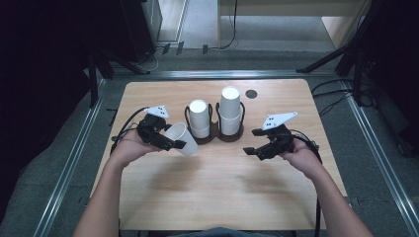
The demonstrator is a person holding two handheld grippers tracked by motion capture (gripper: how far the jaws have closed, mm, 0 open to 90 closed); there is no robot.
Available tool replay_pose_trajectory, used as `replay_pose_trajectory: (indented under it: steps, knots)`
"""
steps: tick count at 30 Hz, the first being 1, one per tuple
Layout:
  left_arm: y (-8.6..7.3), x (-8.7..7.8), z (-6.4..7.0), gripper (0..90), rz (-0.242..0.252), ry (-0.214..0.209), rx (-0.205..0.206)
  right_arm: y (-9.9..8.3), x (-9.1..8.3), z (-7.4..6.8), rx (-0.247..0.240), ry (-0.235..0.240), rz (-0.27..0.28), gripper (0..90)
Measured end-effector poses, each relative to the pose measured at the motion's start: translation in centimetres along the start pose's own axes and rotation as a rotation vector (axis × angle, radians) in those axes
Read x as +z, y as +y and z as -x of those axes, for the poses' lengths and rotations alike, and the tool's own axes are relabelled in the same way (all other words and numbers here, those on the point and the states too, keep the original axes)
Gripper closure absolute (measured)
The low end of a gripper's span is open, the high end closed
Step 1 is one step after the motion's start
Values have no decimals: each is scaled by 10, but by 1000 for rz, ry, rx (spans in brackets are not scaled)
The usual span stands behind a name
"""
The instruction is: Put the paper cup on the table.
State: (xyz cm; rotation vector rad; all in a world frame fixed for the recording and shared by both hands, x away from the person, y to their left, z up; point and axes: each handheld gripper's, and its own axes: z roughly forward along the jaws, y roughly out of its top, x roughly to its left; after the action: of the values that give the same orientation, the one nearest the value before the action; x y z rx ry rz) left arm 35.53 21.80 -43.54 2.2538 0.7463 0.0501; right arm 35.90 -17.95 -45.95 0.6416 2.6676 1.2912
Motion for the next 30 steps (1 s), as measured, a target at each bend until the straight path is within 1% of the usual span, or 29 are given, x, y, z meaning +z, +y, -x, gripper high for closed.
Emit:
replay_pose_trajectory:
  steps: [6,7,9,11,15,17,20,23,30]
  knots:
    - [-5,-9,-8,238,14,16,-27,0,-1,1,6,-3,2,222]
    - [-7,-11,-9,238,14,27,-30,-1,-1,1,6,-3,1,222]
    - [-9,-16,-12,238,27,29,-46,-1,-1,2,3,-6,-1,222]
    - [-13,-20,-16,239,25,55,-61,-1,-2,2,6,-5,-1,222]
    - [-18,-24,-22,238,25,69,-79,-3,-1,3,1,-8,-10,222]
    - [-20,-27,-25,238,28,79,-93,-4,0,4,8,-8,-16,222]
    - [-23,-29,-30,239,30,100,-113,-4,0,5,8,-11,-11,222]
    - [-25,-29,-34,238,15,122,-130,-4,0,4,6,-11,-11,222]
    - [-27,-32,-45,238,13,160,-156,-5,1,4,7,-14,-15,222]
